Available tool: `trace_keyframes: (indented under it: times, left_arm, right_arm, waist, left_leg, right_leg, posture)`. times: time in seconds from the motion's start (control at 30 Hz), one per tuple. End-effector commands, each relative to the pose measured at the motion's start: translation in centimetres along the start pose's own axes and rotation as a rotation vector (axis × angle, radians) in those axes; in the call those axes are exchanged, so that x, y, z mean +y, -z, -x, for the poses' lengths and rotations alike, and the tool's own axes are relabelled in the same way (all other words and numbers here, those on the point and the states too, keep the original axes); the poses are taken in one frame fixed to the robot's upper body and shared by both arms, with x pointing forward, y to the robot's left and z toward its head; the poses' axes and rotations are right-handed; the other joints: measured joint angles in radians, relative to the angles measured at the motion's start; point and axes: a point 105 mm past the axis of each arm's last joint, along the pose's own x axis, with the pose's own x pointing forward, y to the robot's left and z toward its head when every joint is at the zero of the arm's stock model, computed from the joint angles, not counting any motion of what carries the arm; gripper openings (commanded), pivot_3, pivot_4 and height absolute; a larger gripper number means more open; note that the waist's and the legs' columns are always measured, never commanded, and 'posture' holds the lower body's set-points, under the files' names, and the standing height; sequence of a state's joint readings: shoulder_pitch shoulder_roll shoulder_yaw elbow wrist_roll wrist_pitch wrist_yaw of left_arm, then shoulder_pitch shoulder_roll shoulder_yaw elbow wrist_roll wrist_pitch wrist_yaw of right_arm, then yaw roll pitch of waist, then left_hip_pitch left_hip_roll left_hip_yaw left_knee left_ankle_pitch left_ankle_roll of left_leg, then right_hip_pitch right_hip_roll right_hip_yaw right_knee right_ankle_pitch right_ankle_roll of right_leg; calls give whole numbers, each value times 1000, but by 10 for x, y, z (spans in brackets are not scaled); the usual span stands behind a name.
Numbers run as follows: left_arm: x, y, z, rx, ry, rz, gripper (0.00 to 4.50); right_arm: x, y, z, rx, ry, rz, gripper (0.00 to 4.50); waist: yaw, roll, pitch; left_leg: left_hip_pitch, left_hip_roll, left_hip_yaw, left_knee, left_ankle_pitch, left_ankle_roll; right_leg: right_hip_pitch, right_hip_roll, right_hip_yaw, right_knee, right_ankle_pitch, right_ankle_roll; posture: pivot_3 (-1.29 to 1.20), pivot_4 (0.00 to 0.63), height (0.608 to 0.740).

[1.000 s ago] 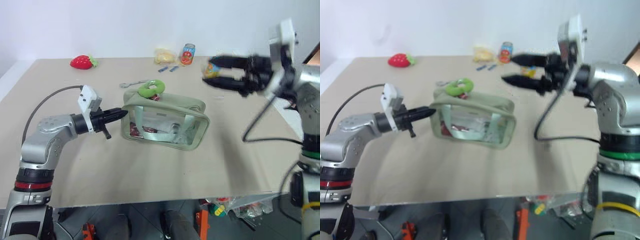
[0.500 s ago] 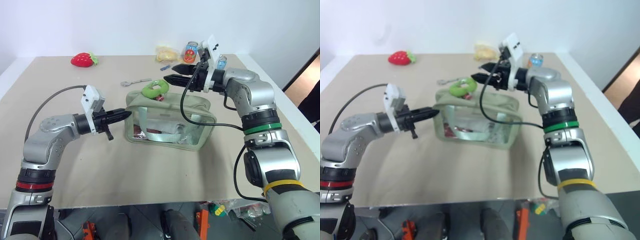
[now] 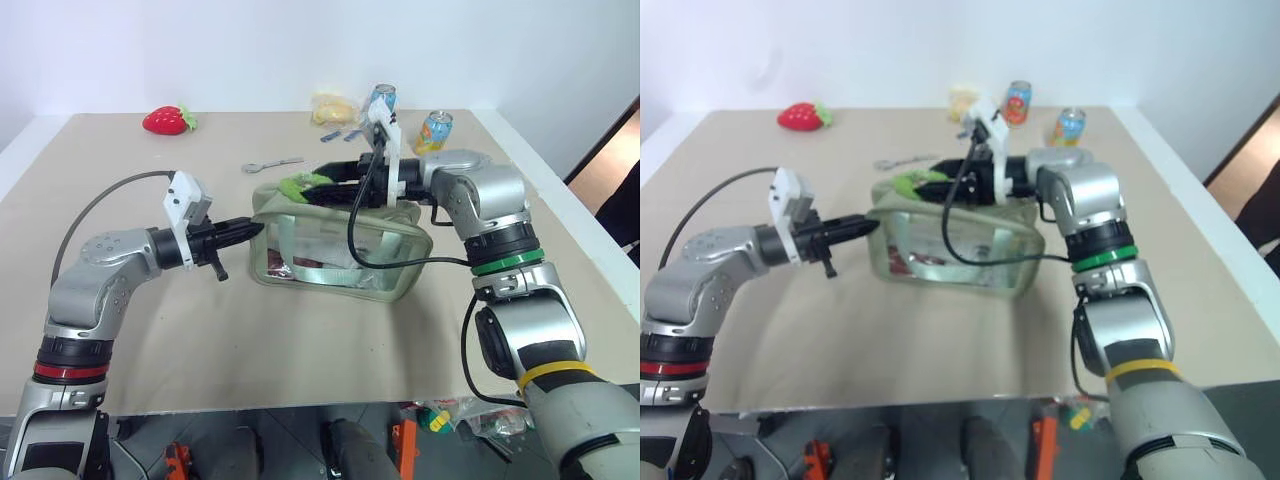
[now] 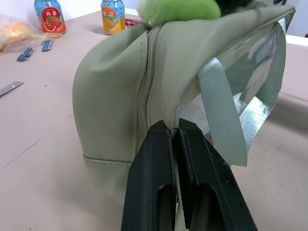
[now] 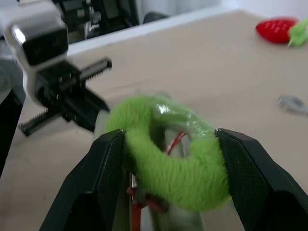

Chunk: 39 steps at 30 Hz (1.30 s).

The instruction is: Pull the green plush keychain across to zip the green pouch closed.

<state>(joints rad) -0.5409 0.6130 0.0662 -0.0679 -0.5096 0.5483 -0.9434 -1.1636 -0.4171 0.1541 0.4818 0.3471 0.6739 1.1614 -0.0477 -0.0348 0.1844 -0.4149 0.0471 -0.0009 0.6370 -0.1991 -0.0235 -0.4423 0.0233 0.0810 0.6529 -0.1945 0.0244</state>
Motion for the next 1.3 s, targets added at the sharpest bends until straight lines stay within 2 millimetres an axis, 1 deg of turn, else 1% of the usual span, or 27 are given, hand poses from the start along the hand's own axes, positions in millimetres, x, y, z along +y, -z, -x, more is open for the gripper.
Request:
trace_keyframes:
  times: [0.03, 0.07, 0.13, 0.2, 0.23, 0.27, 0.33, 0.4, 0.6, 0.8, 0.93, 1.0, 1.07, 1.2, 1.27, 1.3]
  left_arm:
    - [0, -6, -3, -5, 1, -30, 0]
    - [0, -6, -3, -6, 0, -31, 0]
    - [0, -6, -3, -7, -1, -32, 0]
    - [1, -6, -3, -7, -3, -32, 0]
    - [1, -6, -3, -7, -4, -32, 0]
    - [1, -6, -3, -7, -5, -33, 0]
    - [2, -6, -3, -7, -7, -33, 0]
    - [2, -6, -3, -7, -7, -33, 0]
    - [9, -10, -5, -33, -49, -27, 0]
    - [16, -20, -9, -77, -106, -13, 0]
    - [16, -22, -12, -90, -116, 7, 0]
    - [17, -23, -15, -102, -122, 29, 0]
    - [16, -24, -17, -110, -121, 45, 0]
    - [12, -26, -23, -123, -101, 64, 0]
    - [10, -27, -25, -128, -96, 68, 0]
    - [9, -29, -26, -138, -89, 81, 0]
  right_arm:
    - [4, 0, 1, 23, -16, 24, 3094]
    - [4, 1, 1, 28, -13, 24, 3094]
    - [3, 4, 2, 36, -9, 25, 2686]
    - [3, 4, 2, 37, -8, 28, 1987]
    - [3, 4, 2, 35, -6, 32, 1554]
    - [2, 3, 3, 32, -4, 34, 1292]
    - [2, 0, 4, 13, 2, 38, 545]
    - [1, -4, 5, -6, 8, 43, 10]
    - [2, -29, 13, -122, 21, 100, 10]
    - [5, -61, 29, -266, 49, 174, 10]
    - [11, -68, 35, -301, 45, 197, 10]
    - [15, -65, 36, -293, 31, 190, 10]
    - [16, -57, 36, -267, 30, 188, 10]
    - [12, -31, 29, -167, 47, 181, 10]
    - [7, -23, 27, -133, 67, 171, 10]
    - [6, -19, 26, -99, 70, 188, 451]
  waist:
    - [0, 0, 0]
    - [0, 0, 0]
    - [0, 0, 0]
    - [0, 0, 0]
    - [0, 0, 0]
    - [0, 0, 0]
    - [0, 0, 0]
    - [0, 0, 0]
    - [0, 0, 0]
    - [0, 0, 0]
    - [-2, 0, 0]
    - [-1, 0, 0]
    - [-1, 0, 0]
    - [-1, 0, 0]
    - [-1, 0, 0]
    - [-1, 0, 0]
  left_leg:
    - [0, 0, 0, 0, 0, 0]
    - [0, 0, 0, 0, 0, 0]
    - [0, 0, -1, 0, 0, 0]
    - [0, 0, -1, 0, 0, 0]
    - [0, 0, -1, 0, 0, 0]
    - [0, 0, -1, 0, 0, 0]
    - [0, 0, -1, 0, 0, 0]
    - [0, 0, -1, 0, 0, 0]
    - [0, 0, -1, 0, 0, 0]
    - [-1, 0, -1, 0, 0, 0]
    - [-1, 0, -1, -1, 0, 0]
    - [-1, 0, -1, -1, 0, 0]
    - [-1, 0, -1, -1, 0, 0]
    - [-1, 0, -1, 0, 0, 0]
    - [-1, 0, -1, 0, 0, 0]
    - [-1, 0, -1, 0, 0, 0]
  right_leg:
    - [0, 0, 0, 0, 0, 0]
    - [0, 0, -1, 0, 0, 0]
    - [0, 0, -1, 0, 0, 0]
    - [0, 0, -1, 0, 0, 0]
    - [0, 0, -1, 0, 0, 0]
    - [0, 0, -1, 0, 0, 0]
    - [0, 0, -1, 0, 0, 0]
    - [0, 0, -1, 0, 0, 0]
    - [0, 0, -1, 0, 0, 0]
    - [0, 0, -1, 0, 0, 0]
    - [-1, 0, -1, 0, 0, 0]
    - [-1, 0, -1, 0, 0, 0]
    - [-1, 0, -1, 0, 0, 0]
    - [0, 0, -1, 0, 0, 0]
    - [0, 0, -1, 0, 0, 0]
    - [-1, 0, -1, 0, 0, 0]
  posture:
    - [0, 150, 740]
    - [0, 150, 740]
    - [0, 150, 740]
    - [0, 150, 740]
    - [0, 150, 740]
    - [0, 150, 740]
    - [0, 150, 740]
    - [0, 150, 740]
    - [0, 150, 740]
    - [0, 150, 740]
    - [0, 150, 740]
    - [0, 150, 740]
    - [0, 150, 740]
    - [0, 150, 740]
    - [0, 150, 740]
    - [0, 150, 740]
